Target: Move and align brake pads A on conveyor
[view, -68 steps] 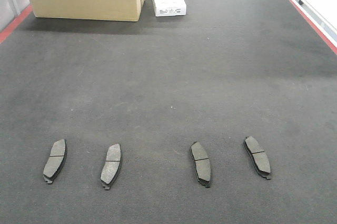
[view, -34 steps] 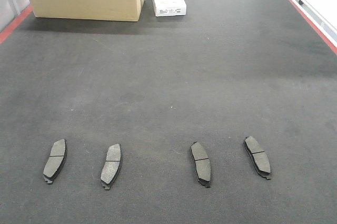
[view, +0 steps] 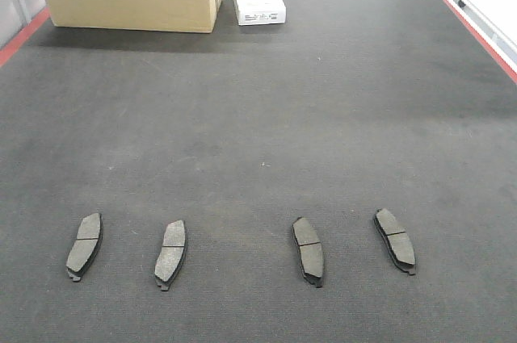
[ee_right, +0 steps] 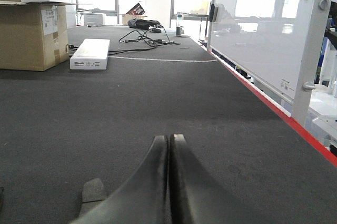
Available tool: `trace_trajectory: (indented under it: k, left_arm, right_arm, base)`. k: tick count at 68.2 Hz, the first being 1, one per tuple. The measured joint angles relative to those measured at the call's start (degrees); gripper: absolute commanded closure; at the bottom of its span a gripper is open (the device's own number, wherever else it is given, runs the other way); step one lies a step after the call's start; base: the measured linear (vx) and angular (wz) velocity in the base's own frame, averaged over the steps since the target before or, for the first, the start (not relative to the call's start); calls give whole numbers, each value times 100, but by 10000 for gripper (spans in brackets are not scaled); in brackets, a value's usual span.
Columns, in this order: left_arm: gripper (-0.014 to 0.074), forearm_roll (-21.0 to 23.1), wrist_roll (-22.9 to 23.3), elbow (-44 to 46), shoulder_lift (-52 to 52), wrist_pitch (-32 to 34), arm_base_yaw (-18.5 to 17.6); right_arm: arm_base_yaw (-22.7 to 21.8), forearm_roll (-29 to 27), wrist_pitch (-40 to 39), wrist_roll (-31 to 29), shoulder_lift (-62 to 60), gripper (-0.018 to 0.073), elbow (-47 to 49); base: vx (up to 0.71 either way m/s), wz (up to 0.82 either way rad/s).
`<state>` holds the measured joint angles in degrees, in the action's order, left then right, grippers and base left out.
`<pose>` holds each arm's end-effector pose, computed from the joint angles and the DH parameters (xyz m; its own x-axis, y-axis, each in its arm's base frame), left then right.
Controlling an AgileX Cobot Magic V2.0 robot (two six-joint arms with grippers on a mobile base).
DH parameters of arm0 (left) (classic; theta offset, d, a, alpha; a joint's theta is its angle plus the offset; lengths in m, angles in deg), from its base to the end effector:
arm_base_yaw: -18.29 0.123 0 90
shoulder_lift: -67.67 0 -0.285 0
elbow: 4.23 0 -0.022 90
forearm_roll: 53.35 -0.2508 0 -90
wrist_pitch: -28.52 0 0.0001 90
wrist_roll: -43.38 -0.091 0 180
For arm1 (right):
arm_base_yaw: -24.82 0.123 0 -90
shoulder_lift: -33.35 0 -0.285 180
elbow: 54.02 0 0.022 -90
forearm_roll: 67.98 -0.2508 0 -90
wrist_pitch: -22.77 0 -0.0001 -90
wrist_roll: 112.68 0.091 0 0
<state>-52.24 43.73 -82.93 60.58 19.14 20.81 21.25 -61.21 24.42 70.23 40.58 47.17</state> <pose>0.0563 0.0022 0.1902 -0.0889 -0.0292 -0.9956 -0.0431 0.9987 -0.0254 0.0567 -0.0039 0.2017 0.0359 -0.0696 -0.9969 0.0682 0.9954 -0.0671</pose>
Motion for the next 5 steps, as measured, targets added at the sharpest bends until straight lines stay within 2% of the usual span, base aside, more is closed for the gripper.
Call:
trace_trajectory:
  k: [5]
  left_arm:
    - [603, 0, 0, 0, 0, 0, 0]
  right_arm:
    - [0, 0, 0, 0, 0, 571, 0]
  base:
    - [0, 0]
